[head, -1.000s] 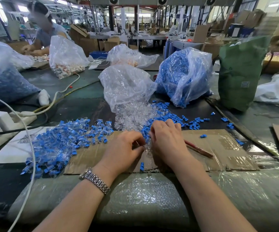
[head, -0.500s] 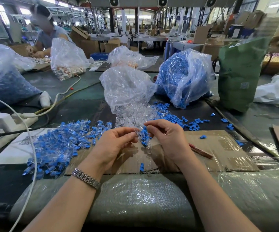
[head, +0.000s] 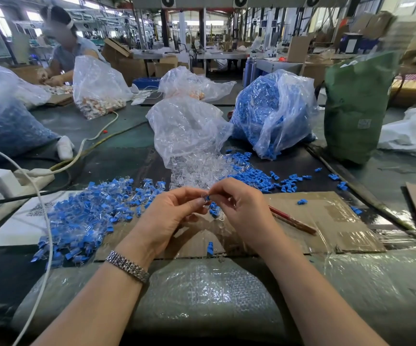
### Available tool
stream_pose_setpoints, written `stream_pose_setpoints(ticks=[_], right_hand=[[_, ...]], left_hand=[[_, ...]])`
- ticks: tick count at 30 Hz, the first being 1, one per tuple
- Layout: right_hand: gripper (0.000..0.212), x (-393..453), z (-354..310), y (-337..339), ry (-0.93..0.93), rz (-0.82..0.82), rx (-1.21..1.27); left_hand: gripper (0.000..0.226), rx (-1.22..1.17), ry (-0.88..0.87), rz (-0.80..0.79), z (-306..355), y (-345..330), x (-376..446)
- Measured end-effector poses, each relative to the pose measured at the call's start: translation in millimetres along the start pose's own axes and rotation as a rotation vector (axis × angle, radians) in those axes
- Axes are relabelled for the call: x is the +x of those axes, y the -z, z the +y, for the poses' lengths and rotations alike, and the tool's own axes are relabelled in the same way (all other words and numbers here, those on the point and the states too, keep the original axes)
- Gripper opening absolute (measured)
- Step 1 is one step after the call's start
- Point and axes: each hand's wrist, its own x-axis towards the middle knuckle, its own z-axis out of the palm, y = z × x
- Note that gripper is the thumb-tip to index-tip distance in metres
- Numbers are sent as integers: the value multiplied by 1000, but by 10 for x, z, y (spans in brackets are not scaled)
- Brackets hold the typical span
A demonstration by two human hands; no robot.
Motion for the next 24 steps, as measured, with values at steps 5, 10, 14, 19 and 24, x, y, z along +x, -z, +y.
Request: stream_pose_setpoints(ticks=[5,10,14,19,24], right_hand=[[10,-8,-26,17,13,-19,-77],[23,30,21,138,-275,123,-146],[62,-23,91,284,-620,-175,-723],[48,-102,48,414,-627,-327,-856],[27,-10,-54,480,-612,-289,-604]], left_hand=[[24,50,-9,11,-1,5,0],[26,-43,3,27,-6,46,0],[26,-66,-14,41,-15,52,16],[24,-130,4,40,24,42,14],[29,-190,15,87,75,24,-16]])
